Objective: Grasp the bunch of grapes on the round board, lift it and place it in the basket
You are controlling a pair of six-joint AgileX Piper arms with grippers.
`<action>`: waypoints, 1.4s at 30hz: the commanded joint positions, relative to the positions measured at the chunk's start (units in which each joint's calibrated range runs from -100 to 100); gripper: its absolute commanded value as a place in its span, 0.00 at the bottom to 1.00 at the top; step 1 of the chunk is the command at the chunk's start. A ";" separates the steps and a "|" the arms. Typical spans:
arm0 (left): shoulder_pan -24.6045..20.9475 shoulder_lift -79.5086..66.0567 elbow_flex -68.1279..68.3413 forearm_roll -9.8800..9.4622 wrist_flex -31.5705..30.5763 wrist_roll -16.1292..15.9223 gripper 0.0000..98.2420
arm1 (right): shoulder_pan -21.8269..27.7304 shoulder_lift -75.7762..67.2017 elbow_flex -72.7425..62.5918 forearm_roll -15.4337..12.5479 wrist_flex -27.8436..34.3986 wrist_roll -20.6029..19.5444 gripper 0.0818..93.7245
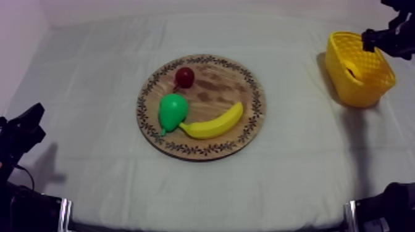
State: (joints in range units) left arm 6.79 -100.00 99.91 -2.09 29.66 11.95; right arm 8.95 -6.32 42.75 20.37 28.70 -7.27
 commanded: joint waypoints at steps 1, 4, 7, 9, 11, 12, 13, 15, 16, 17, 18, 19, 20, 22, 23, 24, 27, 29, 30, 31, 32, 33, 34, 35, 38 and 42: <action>-0.02 0.00 -0.02 0.01 0.00 -0.01 0.00 | 0.00 -4.47 3.74 0.95 -1.07 -1.02 0.65; -0.02 0.00 -0.02 0.01 0.00 -0.01 0.00 | 0.01 -8.89 8.02 2.52 -2.89 -2.24 0.64; -0.02 0.00 -0.02 0.01 0.00 -0.01 0.00 | 0.01 -13.60 12.29 4.01 -4.44 -3.47 0.61; -0.02 0.00 -0.02 0.01 0.00 -0.01 0.00 | 0.01 -17.02 15.04 4.71 -5.27 -4.01 0.59; -0.02 0.00 -0.02 0.01 0.00 -0.01 0.00 | -0.03 -20.59 17.84 5.06 -6.04 -4.11 0.58; -0.02 0.00 -0.02 0.01 0.00 -0.01 0.00 | -0.06 -22.42 19.29 5.17 -6.40 -4.09 0.58; -0.02 0.00 -0.02 0.01 0.00 -0.01 0.00 | -0.09 -24.27 20.80 5.27 -6.78 -4.06 0.58; -0.02 0.00 -0.02 0.01 0.00 -0.01 0.00 | -0.14 -27.97 23.96 5.49 -7.61 -4.04 0.58; -0.02 0.00 -0.02 0.01 0.00 -0.01 0.00 | -0.19 -29.81 25.61 5.63 -8.01 -4.12 0.58; -0.02 0.00 -0.02 0.01 0.00 -0.01 0.00 | -0.22 -31.65 27.26 5.75 -8.43 -4.20 0.58; -0.02 0.00 -0.02 0.01 0.00 -0.01 0.00 | -0.27 -33.50 28.99 5.83 -8.88 -4.21 0.58; -0.02 0.00 -0.02 0.01 0.00 -0.01 0.00 | -0.30 -35.39 30.76 5.89 -9.40 -4.20 0.58; -0.02 0.00 -0.02 0.01 0.00 -0.01 0.00 | -0.32 -37.31 32.57 5.89 -10.01 -4.18 0.58; -0.02 0.00 -0.02 0.01 0.00 -0.01 0.00 | -0.29 -41.47 36.35 5.50 -11.35 -3.80 0.58; -0.02 0.00 -0.02 0.01 0.00 -0.01 0.00 | -0.27 -43.69 38.22 5.08 -11.98 -3.41 0.58; -0.02 0.00 -0.02 0.01 0.00 -0.01 0.00 | -0.27 -45.98 40.02 4.44 -12.50 -2.82 0.57; -0.02 0.00 -0.02 0.01 0.00 -0.01 0.00 | -0.54 -53.20 44.96 0.96 -13.43 0.14 0.56; -0.02 0.00 -0.02 0.01 0.00 -0.01 0.00 | -1.02 -58.28 47.76 -2.24 -13.33 2.84 0.55; -0.02 0.00 -0.02 0.01 0.00 -0.01 0.00 | -1.26 -60.93 49.14 -3.84 -13.13 4.17 0.54; -0.02 0.00 -0.02 0.01 0.00 -0.01 0.00 | -1.48 -63.60 50.51 -5.36 -12.93 5.46 0.53; -0.02 0.00 -0.02 0.01 0.00 -0.01 0.00 | -1.70 -66.28 51.93 -6.74 -12.65 6.64 0.52; -0.02 0.00 -0.02 0.01 0.00 -0.01 0.00 | -1.92 -68.90 53.26 -8.12 -12.24 7.87 0.50; -0.02 0.00 -0.02 0.01 0.00 -0.01 0.00 | -2.10 -71.42 54.36 -9.71 -11.64 9.25 0.49; -0.02 0.00 -0.02 0.01 0.00 -0.01 0.00 | -2.27 -73.72 55.12 -11.48 -10.66 10.80 0.47; -0.02 0.00 -0.02 0.01 0.00 -0.03 0.00 | -3.13 -79.13 56.38 -14.16 -7.16 12.83 0.40; -0.02 0.00 -0.02 0.01 0.00 -0.04 0.00 | -4.15 -84.67 56.87 -14.90 -3.01 12.69 0.26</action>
State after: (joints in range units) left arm 6.79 -100.00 99.91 -2.09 29.66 11.93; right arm 4.92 -86.37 99.62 5.74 24.48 5.34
